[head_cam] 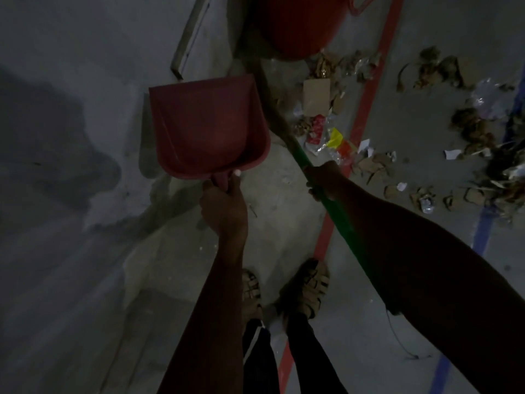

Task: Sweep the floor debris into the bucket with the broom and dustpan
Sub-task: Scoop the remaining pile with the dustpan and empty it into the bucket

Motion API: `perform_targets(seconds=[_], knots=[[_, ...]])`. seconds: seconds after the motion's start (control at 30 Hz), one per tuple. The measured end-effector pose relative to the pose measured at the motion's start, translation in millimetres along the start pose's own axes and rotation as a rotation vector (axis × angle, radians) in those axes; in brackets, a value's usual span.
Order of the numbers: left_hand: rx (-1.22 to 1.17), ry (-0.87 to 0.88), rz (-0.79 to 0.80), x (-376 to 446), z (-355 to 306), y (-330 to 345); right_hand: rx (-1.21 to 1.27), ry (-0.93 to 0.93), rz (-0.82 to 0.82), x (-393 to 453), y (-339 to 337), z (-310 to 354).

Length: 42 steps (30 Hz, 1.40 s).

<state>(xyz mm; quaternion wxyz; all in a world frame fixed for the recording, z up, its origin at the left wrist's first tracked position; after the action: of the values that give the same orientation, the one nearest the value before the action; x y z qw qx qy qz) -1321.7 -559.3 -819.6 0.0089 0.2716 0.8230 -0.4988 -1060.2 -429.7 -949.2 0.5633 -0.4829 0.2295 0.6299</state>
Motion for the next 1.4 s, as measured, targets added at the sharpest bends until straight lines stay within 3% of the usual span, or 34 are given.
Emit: perform_targets(seconds=[0.23, 0.5, 0.77, 0.93, 1.1, 1.4], knots=[[0.046, 0.069, 0.048, -1, -8, 23, 0.297, 0.132, -0.084, 16, -36, -56], [0.125, 0.179, 0.182, -41, -49, 55, 0.519, 0.233, -0.314, 23, -143, -107], [0.149, 0.275, 0.247, -80, -83, 81, 0.761, 0.171, -0.546, -16, -241, -125], [0.123, 0.336, 0.289, -104, -106, 95, 0.806, 0.098, -0.615, -38, -265, -125], [0.13, 0.342, 0.319, -123, -136, 101, 0.742, 0.0, -0.59, -52, -271, -101], [0.122, 0.312, 0.27, -104, -207, 102, 0.4, -0.208, -0.357, -28, -277, 22]])
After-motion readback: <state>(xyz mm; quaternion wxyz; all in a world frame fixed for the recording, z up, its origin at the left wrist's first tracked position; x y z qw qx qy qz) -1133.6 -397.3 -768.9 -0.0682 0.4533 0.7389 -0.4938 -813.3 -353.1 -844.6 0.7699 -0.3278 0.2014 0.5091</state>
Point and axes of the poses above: each hand's wrist, its own x-axis towards the middle knuckle, its own y-axis out of the palm, z = x × y, the point moved 9 cm from there along x, towards the middle knuckle, and after that the axes turned 7 degrees about x, right-handed, at the moved point
